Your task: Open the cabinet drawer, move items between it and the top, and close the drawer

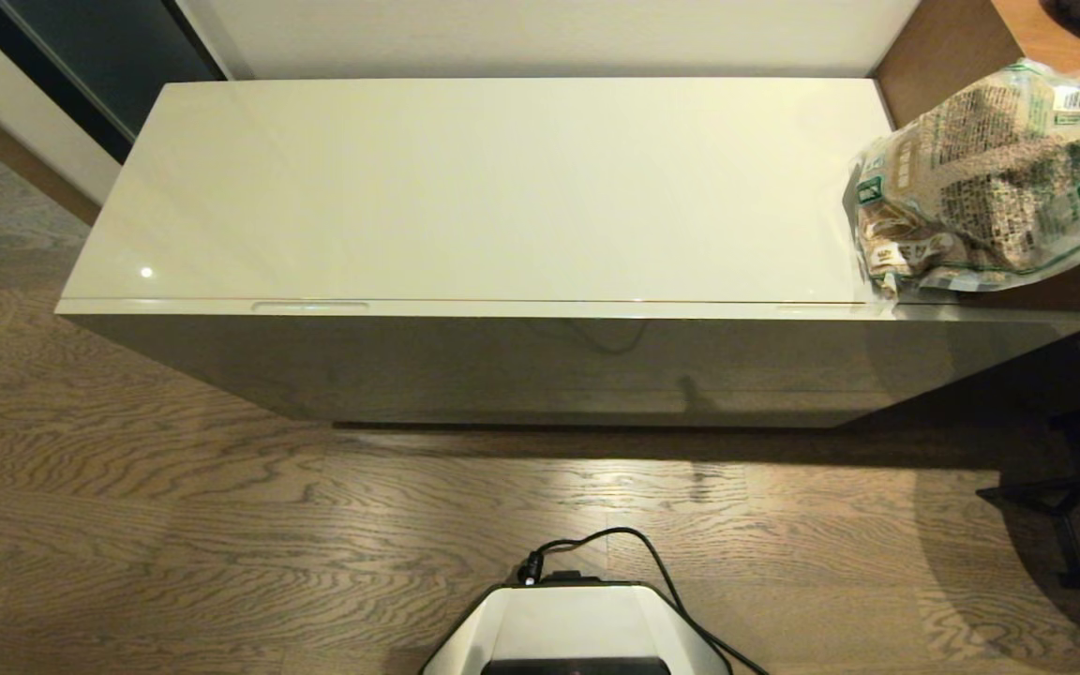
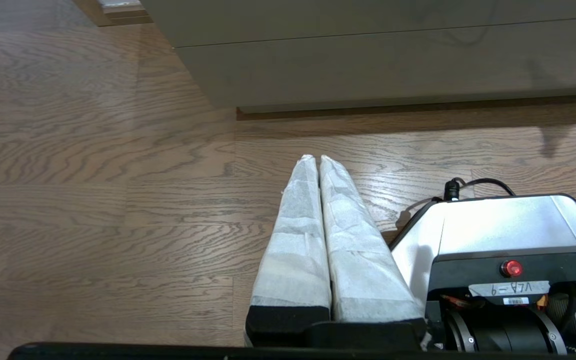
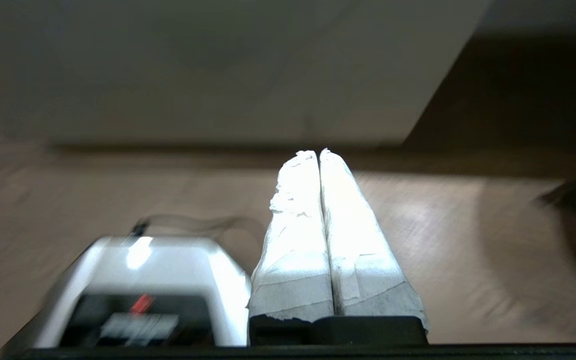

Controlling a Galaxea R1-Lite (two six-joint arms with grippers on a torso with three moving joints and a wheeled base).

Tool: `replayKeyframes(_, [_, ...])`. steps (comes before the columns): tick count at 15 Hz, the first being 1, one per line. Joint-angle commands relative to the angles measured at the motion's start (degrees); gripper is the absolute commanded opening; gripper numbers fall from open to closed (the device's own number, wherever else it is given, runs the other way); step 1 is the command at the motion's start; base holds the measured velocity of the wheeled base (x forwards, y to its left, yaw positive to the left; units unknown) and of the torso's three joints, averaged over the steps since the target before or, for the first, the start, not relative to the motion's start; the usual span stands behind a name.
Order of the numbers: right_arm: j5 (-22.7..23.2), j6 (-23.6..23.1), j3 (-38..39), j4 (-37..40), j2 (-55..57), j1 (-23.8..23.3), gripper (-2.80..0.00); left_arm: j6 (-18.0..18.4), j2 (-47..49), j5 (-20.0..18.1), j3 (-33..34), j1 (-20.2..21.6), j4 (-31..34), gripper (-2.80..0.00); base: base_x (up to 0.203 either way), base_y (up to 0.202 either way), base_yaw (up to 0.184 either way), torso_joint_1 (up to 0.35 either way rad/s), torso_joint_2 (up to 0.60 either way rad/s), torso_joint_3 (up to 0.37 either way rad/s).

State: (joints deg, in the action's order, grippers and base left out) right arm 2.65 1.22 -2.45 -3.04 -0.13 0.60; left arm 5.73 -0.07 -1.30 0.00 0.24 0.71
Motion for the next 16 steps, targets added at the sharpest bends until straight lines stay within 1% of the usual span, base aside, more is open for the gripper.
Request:
replayKeyframes(1, [-1.6, -1.1, 2.4, -2.1, -1.3, 0.0, -2.8, 0.1, 0.1, 0.0, 0.0, 0.0, 0.0, -2.8, 0.0, 0.0, 0.0, 0.0, 0.0, 0.0])
replayKeyframes(2, [-2.8, -1.8, 2.3, 2.4, -1.3, 0.0, -2.8, 0.1, 0.1, 0.0, 0.0, 0.0, 0.0, -2.8, 0.0, 0.0, 0.0, 0.0, 0.0, 0.0])
replayKeyframes(3, [-3.0, -2.3, 2.4, 4.2, -1.2, 0.0, -2.8, 0.1, 0.1, 0.0, 0.0, 0.0, 0.0, -2.8, 0.0, 0.0, 0.0, 0.0, 0.0, 0.0])
replayKeyframes(4, [-3.3, -2.8, 2.5, 2.7, -1.2, 0.0, -2.8, 0.1, 0.1, 0.0, 0.0, 0.0, 0.0, -2.8, 0.0, 0.0, 0.0, 0.0, 0.0, 0.0])
replayKeyframes(6, [-3.3, -2.4, 2.5, 2.6, -1.3, 0.0, -2.8, 0.1, 0.1, 0.0, 0.0, 0.0, 0.0, -2.8, 0.0, 0.0, 0.0, 0.0, 0.0, 0.0])
replayKeyframes(7, [-3.4, -2.0, 2.6, 2.6, -1.2, 0.0, -2.8, 0.1, 0.1, 0.0, 0.0, 0.0, 0.0, -2.8, 0.0, 0.0, 0.0, 0.0, 0.0, 0.0])
replayKeyframes(9, [-3.6, 0.7, 2.6, 2.6, -1.3, 0.0, -2.8, 0.1, 0.1, 0.0, 0.0, 0.0, 0.0, -2.8, 0.0, 0.0, 0.0, 0.0, 0.0, 0.0])
replayKeyframes(16, [-3.7, 1.0, 2.6, 2.6, -1.2, 0.0, -2.8, 0.0, 0.1, 0.0, 0.0, 0.0, 0.0, -2.8, 0.0, 0.0, 0.0, 0.0, 0.0, 0.0])
